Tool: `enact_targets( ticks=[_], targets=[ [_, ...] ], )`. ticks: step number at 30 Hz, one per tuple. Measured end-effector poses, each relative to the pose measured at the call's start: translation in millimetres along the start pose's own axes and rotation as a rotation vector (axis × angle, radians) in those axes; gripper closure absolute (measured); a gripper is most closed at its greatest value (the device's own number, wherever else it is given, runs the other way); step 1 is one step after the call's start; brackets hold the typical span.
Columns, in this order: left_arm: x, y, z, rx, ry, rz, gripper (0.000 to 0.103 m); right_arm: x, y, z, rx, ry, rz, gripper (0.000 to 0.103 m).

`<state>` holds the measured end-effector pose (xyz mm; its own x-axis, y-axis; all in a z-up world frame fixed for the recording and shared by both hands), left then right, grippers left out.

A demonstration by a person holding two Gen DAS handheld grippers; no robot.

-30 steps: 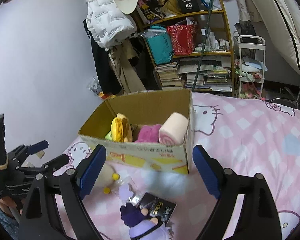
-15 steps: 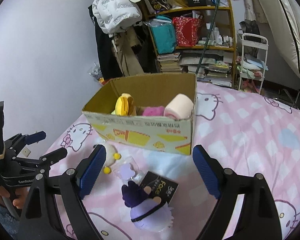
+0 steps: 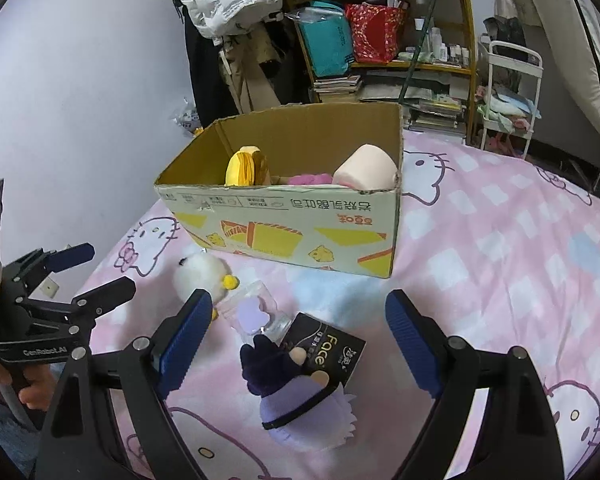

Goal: Organize soft objects
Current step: 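Withdraw both grippers from the box and approach the pompom keychain and purple plush doll, then close the left gripper on the white pompom while the right gripper grasps the purple doll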

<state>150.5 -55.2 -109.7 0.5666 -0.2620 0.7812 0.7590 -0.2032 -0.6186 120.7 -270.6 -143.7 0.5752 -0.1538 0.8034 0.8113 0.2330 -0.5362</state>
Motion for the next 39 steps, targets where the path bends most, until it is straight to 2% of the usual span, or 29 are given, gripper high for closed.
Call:
enact_targets(
  ticks=[4,14,17,21,23,24,31,37,38,39],
  targets=[
    [-1.4,7.0,-2.6,-0.018,0.006,0.01,0.011,-4.2,6.8,3.6,-0.006,-0.032,0.03,0.011],
    [-12.2,37.5,-4.5,-0.076,-0.031,0.094,0.011,-30.3,31.3,15.1,0.009,-0.102,0.137,0.011],
    [-15.8,43.6,-8.0,-0.095,-0.034,0.119,0.011,-40.4,41.0,17.5,0.034,-0.1,0.19,0.026],
    [-20.2,51.0,-12.6,-0.111,-0.024,0.146,0.011,-51.4,47.8,20.1,0.031,-0.11,0.236,0.028],
    [-22.2,55.1,-14.2,-0.124,-0.029,0.163,0.011,-54.9,49.9,21.3,0.027,-0.12,0.254,0.043],
    [-23.1,57.6,-14.7,-0.134,-0.035,0.172,0.011,-57.2,51.3,22.8,0.041,-0.121,0.265,0.06],
    [-26.4,79.5,-13.3,-0.163,-0.083,0.21,0.011,-54.8,54.8,18.3,0.064,-0.091,0.248,0.066],
    [-31.5,99.8,-12.2,-0.183,-0.108,0.232,0.012,-44.5,49.0,6.6,0.07,-0.041,0.211,0.084],
    [-32.5,104.4,-14.5,-0.181,-0.11,0.236,0.013,-43.3,48.9,6.1,0.069,-0.042,0.208,0.095],
    [-33.5,107.2,-14.3,-0.177,-0.109,0.241,0.015,-42.4,49.9,6.3,0.065,-0.045,0.207,0.095]
  ],
)
Point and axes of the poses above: each gripper's, at about its wrist camera, not at the fingertips, and y roughly the way its jaws point, z to its left, x to its top, the point moved 5 cm from there along y, roughly the way its jaws point, and after that the axes turned 15 degrees about -z, right-handed, at the moved point
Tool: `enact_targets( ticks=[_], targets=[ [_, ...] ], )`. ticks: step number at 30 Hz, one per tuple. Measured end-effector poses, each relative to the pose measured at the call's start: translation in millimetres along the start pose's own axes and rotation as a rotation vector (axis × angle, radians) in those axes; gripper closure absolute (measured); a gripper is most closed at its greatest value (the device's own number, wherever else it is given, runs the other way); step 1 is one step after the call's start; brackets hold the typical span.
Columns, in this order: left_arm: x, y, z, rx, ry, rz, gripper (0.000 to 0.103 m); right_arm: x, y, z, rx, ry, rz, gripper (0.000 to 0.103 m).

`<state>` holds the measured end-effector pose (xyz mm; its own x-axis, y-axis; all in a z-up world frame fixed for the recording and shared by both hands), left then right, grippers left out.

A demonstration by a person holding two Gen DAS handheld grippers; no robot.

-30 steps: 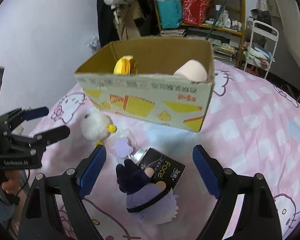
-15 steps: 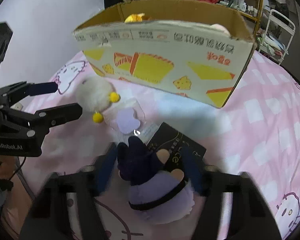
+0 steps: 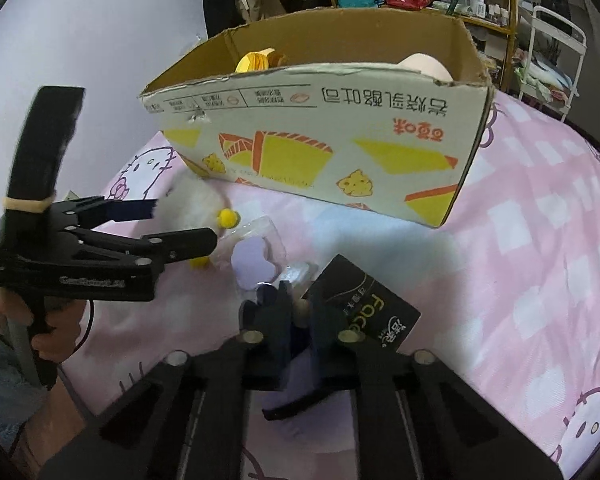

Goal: Organize soft objects
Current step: 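Close the left gripper on the white pompom while the right gripper grasps the purple doll, then lift the pompom with the left gripper while the right gripper carries the doll over the box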

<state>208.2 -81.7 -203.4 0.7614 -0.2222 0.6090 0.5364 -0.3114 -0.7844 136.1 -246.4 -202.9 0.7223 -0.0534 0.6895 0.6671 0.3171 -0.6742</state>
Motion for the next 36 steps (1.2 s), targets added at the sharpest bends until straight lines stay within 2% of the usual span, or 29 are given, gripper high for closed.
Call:
enact_targets(
  ticks=[2,5,7,8,10,13,15,22,28,36],
  targets=[
    [-1.5,3.5,1.0,0.007,0.012,-0.004,0.025,-0.6,0.6,-1.7,0.003,0.007,0.006,0.095],
    [-3.4,10.2,0.9,0.034,0.028,-0.006,0.026,-0.4,0.1,-3.3,0.006,0.012,0.006,0.095],
    [-3.0,10.8,0.4,0.055,0.044,-0.02,0.042,-0.7,2.8,1.5,0.004,0.009,0.005,0.095],
    [-3.5,10.6,0.2,0.066,0.05,-0.026,0.045,-0.3,2.0,2.2,0.004,0.007,0.002,0.095],
    [-2.9,8.7,2.9,0.076,0.045,-0.026,0.058,-0.9,4.9,5.8,0.01,0.004,0.004,0.095],
    [-2.6,2.1,6.9,0.066,0.02,-0.014,0.07,1.0,0.9,5.6,0.024,0.008,-0.017,0.095],
    [-4.4,-4.9,8.9,0.046,0.001,-0.019,0.07,4.1,-2.0,4.9,0.034,0.019,-0.036,0.095],
    [-6.5,-34.1,8.0,0.077,0.008,-0.074,0.07,18.6,-16.8,4.9,0.051,0.043,-0.13,0.095],
    [-5.3,-71.6,-2.1,0.091,0.026,-0.184,0.07,31.9,-36.5,10.3,0.034,0.015,-0.219,0.095],
    [9.7,-128.8,-11.9,0.116,0.028,-0.373,0.07,54.0,-69.8,11.6,-0.011,-0.001,-0.346,0.095]
  ],
)
Point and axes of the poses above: each gripper's, at about its wrist camera, not at the fingertips, and y roughly the way its jaws point, z to its left, x to its top, the point moved 5 cm from there along y, roughly the way its jaws point, and after that the axes turned 15 degrees about -z, right-handed, at the moved point
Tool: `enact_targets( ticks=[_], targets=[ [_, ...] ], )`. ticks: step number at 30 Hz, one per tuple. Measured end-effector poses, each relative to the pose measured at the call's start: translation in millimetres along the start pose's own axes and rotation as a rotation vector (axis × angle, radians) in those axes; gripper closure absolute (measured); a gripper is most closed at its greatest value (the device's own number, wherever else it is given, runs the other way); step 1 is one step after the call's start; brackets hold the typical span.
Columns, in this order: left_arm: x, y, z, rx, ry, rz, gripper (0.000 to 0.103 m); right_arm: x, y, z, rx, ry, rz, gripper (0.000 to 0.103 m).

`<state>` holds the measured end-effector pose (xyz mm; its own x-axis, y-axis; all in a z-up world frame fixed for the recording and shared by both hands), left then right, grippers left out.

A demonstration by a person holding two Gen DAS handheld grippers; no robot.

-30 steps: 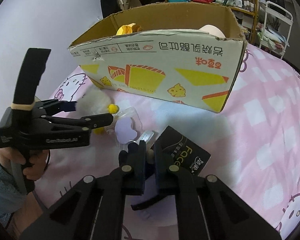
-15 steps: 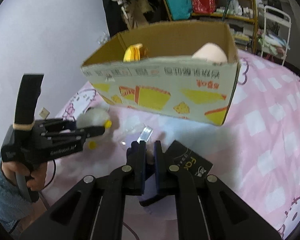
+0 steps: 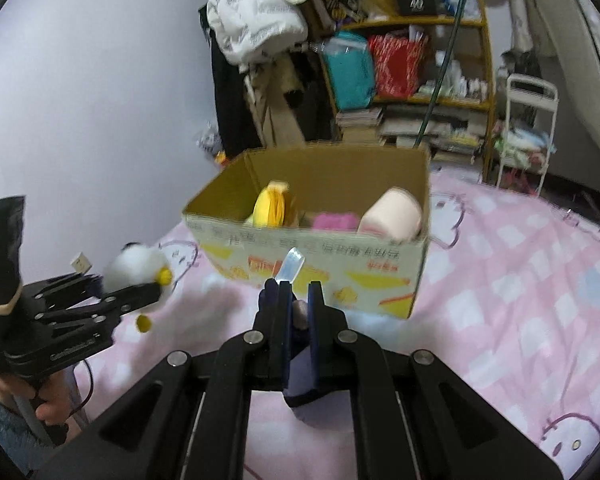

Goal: Organize soft objects
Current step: 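Lift the pompom with the left gripper while the right gripper carries the doll over the box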

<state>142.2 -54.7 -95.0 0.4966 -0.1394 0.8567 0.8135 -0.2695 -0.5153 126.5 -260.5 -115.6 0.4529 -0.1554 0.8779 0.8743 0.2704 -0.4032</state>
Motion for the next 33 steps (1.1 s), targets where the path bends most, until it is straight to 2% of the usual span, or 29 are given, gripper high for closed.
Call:
enact_targets(
  ticks=[8,16,27,33],
  targets=[
    [31.2,-25.7,-0.9,0.028,0.028,-0.162,0.069,44.3,-25.5,-5.4,-0.037,-0.002,-0.139,0.095],
    [56.8,-38.9,-8.3,0.038,0.06,-0.268,0.069,89.9,-31.0,-0.1,-0.043,-0.045,-0.239,0.095],
    [103.4,-36.2,-10.3,0.075,0.069,-0.395,0.069,123.4,-20.8,-3.0,-0.019,-0.067,-0.3,0.095],
    [129.4,-33.7,-17.7,0.087,0.119,-0.449,0.069,139.8,-21.3,-8.3,-0.014,-0.07,-0.346,0.095]
  ],
)
Point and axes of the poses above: each gripper's, at about its wrist camera, not at the fingertips, and y roughly the way its jaws point, z to its left, x to its top, the point moved 5 cm from there along y, roughly the way its jaws point, and after that the axes turned 15 degrees about -z, right-handed, at the moved point
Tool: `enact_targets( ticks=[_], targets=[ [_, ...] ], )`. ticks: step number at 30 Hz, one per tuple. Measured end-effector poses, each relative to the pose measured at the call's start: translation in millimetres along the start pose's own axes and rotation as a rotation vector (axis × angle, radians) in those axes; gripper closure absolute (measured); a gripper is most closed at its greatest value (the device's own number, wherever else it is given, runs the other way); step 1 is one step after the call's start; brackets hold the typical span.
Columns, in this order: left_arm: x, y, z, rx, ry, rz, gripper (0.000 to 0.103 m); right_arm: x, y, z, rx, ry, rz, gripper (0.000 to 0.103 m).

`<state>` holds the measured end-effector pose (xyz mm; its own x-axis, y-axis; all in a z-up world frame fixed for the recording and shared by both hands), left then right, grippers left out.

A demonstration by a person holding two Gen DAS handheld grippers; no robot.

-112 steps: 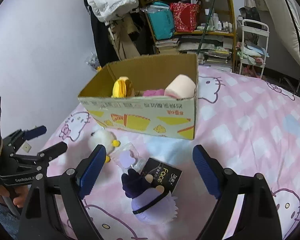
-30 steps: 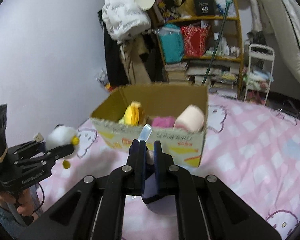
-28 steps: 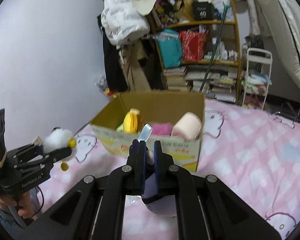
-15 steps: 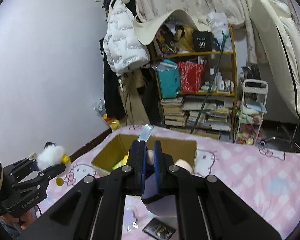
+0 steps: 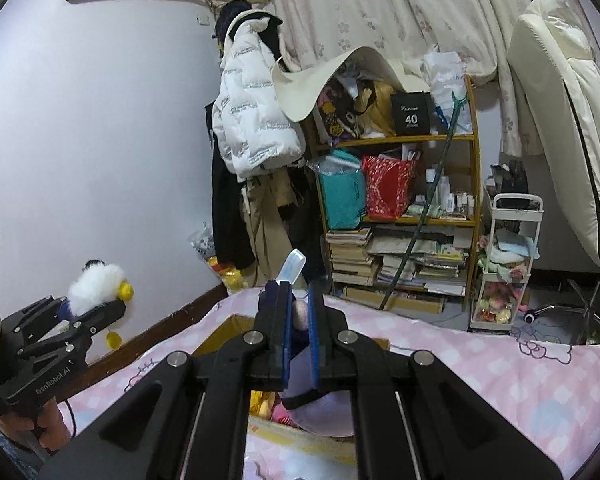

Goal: Organize soft objects
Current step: 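Lift the pompom with the left gripper while the right gripper carries the doll over the box, then open the left gripper over the box while the right gripper releases the doll inside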

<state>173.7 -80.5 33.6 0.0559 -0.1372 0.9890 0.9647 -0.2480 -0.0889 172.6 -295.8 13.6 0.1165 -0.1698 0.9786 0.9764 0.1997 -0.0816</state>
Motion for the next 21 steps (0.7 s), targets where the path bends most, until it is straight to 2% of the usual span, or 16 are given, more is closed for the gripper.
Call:
enact_targets(
  ticks=[8,12,21],
  targets=[
    [21.1,17.6,-5.3,-0.023,0.0,-0.064,0.069,16.3,10.6,-2.8,0.019,-0.009,-0.04,0.095],
    [20.6,21.7,-6.7,-0.011,0.018,-0.066,0.069,21.0,17.1,4.3,0.033,-0.034,-0.052,0.095],
    [7.6,32.6,-2.7,-0.032,-0.016,-0.03,0.069,2.8,27.0,8.8,0.039,-0.039,-0.021,0.095]
  ],
)
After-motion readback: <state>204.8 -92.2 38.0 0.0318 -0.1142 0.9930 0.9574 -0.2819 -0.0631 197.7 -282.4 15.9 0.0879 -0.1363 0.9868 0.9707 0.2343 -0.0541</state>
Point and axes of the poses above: each gripper's, at about its wrist camera, not at the fingertips, and y roughly the way its jaws point, z to its left, x to its top, the point moved 5 cm from there along y, roughly the way its jaws point, and after that the axes turned 15 degrees about -z, right-handed, at the moved point
